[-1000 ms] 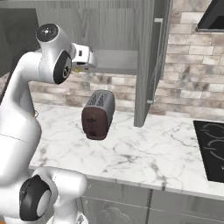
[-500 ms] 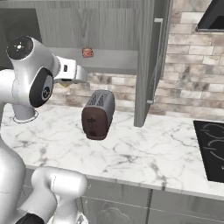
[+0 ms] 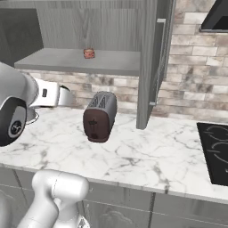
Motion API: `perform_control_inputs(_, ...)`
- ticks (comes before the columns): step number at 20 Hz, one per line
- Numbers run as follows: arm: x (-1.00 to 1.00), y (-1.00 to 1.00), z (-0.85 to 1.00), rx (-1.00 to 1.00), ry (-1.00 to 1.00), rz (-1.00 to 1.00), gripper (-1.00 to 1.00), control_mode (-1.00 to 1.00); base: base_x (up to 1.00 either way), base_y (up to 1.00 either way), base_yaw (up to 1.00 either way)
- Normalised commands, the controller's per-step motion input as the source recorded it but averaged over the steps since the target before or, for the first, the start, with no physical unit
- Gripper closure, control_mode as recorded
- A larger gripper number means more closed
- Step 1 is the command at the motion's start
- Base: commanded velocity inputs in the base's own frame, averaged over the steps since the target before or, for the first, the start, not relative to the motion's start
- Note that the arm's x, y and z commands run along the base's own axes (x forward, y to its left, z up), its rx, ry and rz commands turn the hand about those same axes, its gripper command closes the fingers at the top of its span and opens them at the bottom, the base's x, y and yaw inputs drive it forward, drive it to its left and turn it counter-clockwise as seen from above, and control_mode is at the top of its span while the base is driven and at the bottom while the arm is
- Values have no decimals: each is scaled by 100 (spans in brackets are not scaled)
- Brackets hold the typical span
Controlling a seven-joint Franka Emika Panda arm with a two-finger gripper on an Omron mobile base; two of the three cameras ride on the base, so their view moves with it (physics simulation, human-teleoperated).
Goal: Locate and retrieve the bar soap and sponge from the cabinet. Place them next to the sink.
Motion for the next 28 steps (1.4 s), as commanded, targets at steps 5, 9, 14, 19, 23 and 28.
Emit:
perform_control_inputs(5, -74, 0, -11, 0, 5, -3, 100, -100, 0, 0, 0)
perform_control_inputs(9, -22, 0, -4, -1, 3, -1, 100, -100, 0, 0, 0)
perform_control_inputs(14, 0, 0, 0, 0, 0, 0, 100, -100, 0, 0, 0)
perform_control_inputs(19, 0, 0, 0, 0, 0, 0, 100, -100, 0, 0, 0)
perform_control_inputs(23, 0, 0, 0, 0, 0, 0, 100, 100, -4, 0, 0)
perform_control_inputs(28, 0, 0, 0, 0, 0, 0, 100, 100, -44, -1, -1)
